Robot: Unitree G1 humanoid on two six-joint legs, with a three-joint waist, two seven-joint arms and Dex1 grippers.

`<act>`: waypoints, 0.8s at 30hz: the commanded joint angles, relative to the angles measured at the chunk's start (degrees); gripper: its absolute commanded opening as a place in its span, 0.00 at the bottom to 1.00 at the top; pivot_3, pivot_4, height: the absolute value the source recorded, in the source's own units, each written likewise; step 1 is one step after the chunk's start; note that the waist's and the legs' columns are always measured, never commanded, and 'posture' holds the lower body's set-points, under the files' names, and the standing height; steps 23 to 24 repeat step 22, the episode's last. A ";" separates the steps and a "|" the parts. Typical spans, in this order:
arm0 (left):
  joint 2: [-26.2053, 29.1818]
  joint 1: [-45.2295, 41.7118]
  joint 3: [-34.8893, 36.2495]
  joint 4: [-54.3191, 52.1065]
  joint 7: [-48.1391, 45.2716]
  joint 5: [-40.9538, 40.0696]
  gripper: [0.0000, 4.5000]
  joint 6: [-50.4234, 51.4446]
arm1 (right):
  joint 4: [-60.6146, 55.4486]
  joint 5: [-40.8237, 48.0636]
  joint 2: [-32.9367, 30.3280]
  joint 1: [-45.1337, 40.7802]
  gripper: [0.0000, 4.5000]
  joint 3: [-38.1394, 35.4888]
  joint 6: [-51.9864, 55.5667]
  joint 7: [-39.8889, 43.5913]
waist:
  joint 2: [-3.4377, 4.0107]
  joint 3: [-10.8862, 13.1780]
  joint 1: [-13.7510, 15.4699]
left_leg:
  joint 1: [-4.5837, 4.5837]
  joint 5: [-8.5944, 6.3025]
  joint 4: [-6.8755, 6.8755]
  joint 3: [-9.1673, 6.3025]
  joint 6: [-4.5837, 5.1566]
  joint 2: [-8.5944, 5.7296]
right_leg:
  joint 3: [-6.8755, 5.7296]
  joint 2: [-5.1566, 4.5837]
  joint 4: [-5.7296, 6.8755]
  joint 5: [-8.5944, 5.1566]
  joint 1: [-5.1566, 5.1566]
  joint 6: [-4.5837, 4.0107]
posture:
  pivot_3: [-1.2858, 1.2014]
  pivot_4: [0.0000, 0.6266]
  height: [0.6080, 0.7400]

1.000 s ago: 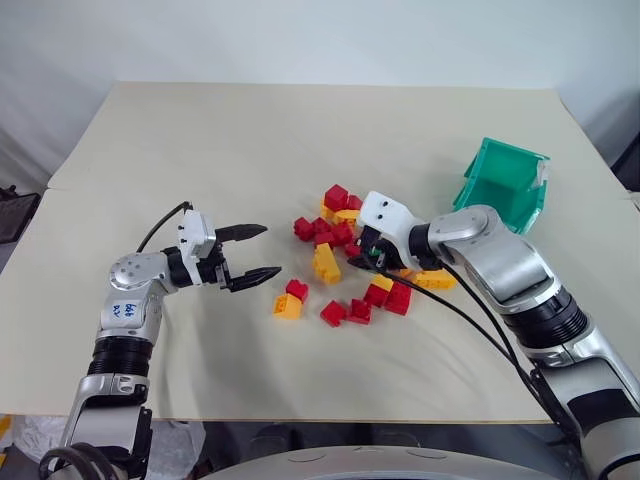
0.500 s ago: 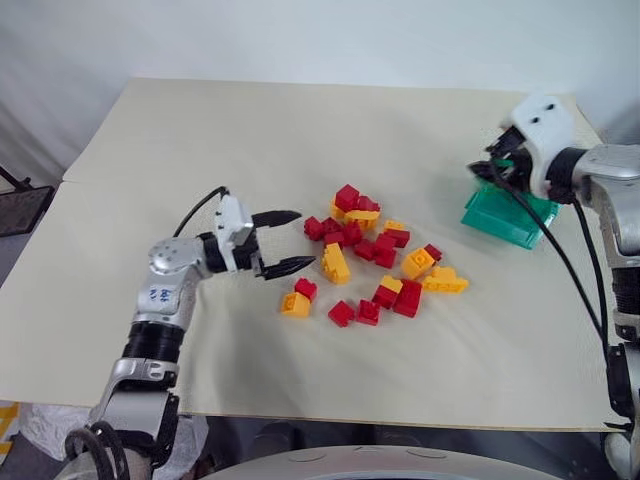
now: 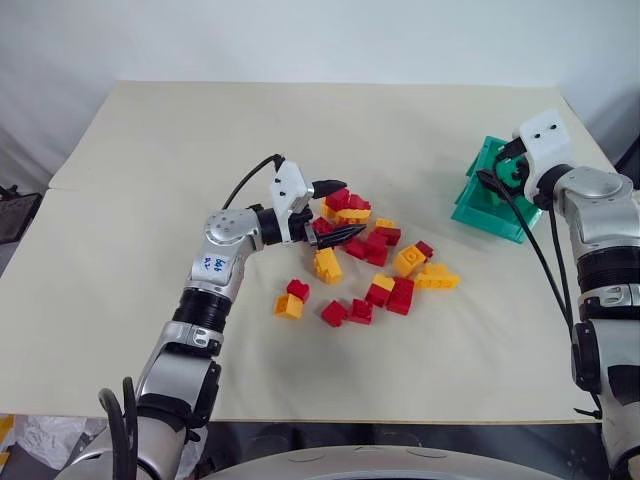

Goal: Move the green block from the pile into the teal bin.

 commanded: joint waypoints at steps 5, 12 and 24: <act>7.26 7.92 5.11 -11.28 -3.34 -6.14 1.00 6.82 | -25.06 9.09 -6.01 15.31 0.98 -7.88 0.16 11.71 | 0.00 0.00 0.36 | -0.01 0.00 0.04 -0.37 0.00 0.02 | 0.00 0.02 -0.02 0.00 0.01 0.00 | 0.52 0.24 1.00; 18.97 16.21 9.85 -13.98 -10.63 -9.91 1.00 11.04 | -40.15 25.80 -11.18 43.71 0.98 -18.15 -0.43 36.32 | 0.04 0.02 1.77 | 0.08 -0.01 0.10 -0.42 0.00 0.00 | -0.02 0.04 -0.04 0.01 0.14 0.02 | 0.52 0.24 1.00; 25.30 22.66 14.57 -14.90 -12.29 -11.68 1.00 12.46 | -34.70 25.46 -11.40 48.69 0.98 -20.30 -5.29 39.15 | 0.05 0.03 1.47 | 0.27 0.14 0.15 -0.16 0.09 0.08 | 0.28 0.04 -0.19 0.61 0.19 -0.01 | 0.52 0.24 1.00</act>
